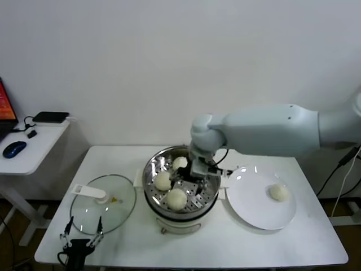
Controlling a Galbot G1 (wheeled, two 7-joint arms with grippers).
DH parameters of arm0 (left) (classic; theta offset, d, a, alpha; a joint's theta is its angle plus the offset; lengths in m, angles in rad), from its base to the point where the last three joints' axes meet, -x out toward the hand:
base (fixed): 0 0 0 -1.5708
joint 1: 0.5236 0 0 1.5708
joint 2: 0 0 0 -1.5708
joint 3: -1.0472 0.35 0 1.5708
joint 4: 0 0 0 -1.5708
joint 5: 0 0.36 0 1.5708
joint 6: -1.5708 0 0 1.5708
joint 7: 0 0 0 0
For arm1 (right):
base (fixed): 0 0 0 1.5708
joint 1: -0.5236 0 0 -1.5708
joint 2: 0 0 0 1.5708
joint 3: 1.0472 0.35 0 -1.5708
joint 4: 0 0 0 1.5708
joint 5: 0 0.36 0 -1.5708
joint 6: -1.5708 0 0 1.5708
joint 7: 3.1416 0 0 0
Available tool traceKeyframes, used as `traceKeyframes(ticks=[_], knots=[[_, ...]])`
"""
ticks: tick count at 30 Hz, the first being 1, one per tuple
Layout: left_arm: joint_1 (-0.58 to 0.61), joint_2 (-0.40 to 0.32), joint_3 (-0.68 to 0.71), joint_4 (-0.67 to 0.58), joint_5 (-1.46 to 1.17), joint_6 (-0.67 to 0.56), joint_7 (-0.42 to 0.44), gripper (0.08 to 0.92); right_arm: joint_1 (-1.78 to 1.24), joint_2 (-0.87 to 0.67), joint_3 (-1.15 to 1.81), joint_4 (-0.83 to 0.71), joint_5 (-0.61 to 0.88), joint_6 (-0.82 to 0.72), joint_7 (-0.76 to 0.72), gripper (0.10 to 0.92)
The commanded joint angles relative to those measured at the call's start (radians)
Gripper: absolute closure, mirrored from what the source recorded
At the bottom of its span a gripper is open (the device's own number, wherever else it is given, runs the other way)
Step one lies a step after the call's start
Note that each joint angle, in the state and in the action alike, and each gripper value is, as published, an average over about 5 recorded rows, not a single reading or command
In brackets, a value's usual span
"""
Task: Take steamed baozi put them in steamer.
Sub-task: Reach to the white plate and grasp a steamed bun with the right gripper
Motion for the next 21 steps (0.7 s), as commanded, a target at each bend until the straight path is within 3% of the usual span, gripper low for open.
traceKeyframes(ticks=[1,5,11,16,21], knots=[[0.003,-0.049,0.005,-0.009,0.001,0.003,0.002,0.177,0.321,-0.094,-0.273,-0.159,0.388,0.038,-0.244,0.202],[0.001,-0.049,0.007,-0.012,-0.001,0.003,0.001,0.177,0.368,-0.159,-0.441,-0.221,0.446,-0.090,-0.229,0.203],[-0.003,-0.049,0.012,-0.003,-0.001,-0.001,0.000,0.177,0.339,-0.303,-0.546,-0.165,0.528,-0.332,-0.109,0.203],[-0.006,-0.049,0.013,0.005,-0.004,-0.004,-0.002,0.177,0.275,-0.400,-0.527,-0.099,0.456,-0.536,0.016,0.203],[-0.010,-0.046,0.015,0.010,-0.003,-0.003,-0.001,0.177,0.135,-0.466,-0.462,-0.143,0.319,-0.569,0.029,0.203]])
